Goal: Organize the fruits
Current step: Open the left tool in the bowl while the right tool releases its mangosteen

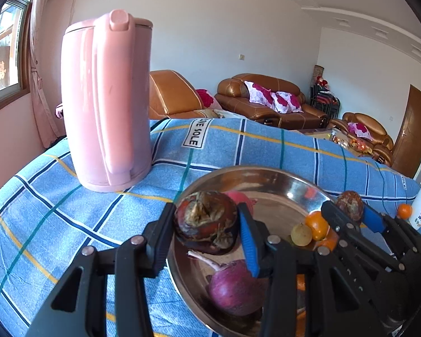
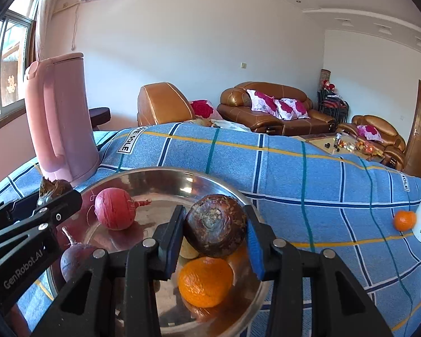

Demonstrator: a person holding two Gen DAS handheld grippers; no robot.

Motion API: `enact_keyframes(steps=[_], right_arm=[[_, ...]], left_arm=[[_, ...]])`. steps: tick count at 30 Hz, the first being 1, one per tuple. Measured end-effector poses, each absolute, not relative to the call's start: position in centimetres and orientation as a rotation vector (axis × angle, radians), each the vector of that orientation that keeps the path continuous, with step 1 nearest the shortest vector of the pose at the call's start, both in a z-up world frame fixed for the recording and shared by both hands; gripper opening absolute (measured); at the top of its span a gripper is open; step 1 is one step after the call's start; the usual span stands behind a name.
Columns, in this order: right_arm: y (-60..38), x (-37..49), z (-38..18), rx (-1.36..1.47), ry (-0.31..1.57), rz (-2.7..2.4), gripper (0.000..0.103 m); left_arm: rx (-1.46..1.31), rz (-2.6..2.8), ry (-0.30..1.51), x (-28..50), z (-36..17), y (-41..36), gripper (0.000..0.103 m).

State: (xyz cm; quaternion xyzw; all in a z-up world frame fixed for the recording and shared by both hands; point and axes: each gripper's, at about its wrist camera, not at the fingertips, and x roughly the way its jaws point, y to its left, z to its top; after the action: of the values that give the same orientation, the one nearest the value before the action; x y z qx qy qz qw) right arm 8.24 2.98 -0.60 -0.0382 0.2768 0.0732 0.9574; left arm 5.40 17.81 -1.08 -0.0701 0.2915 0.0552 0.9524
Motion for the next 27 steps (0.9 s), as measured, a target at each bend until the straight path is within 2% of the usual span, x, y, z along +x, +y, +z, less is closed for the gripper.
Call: enact_keyframes(steps=[15, 27], right_arm=[[4.5, 11.7, -3.0, 0.022, 0.754, 0.281, 0.043], [5.0, 12.0, -3.1, 0.004, 0.780, 0.311, 0.044]], left_arm=[[-0.080, 0.146, 0.705, 7.6, -2.9, 17.1, 0.045], [-0.023, 0.194, 0.691, 7.9, -3.3, 17.0, 0.046]])
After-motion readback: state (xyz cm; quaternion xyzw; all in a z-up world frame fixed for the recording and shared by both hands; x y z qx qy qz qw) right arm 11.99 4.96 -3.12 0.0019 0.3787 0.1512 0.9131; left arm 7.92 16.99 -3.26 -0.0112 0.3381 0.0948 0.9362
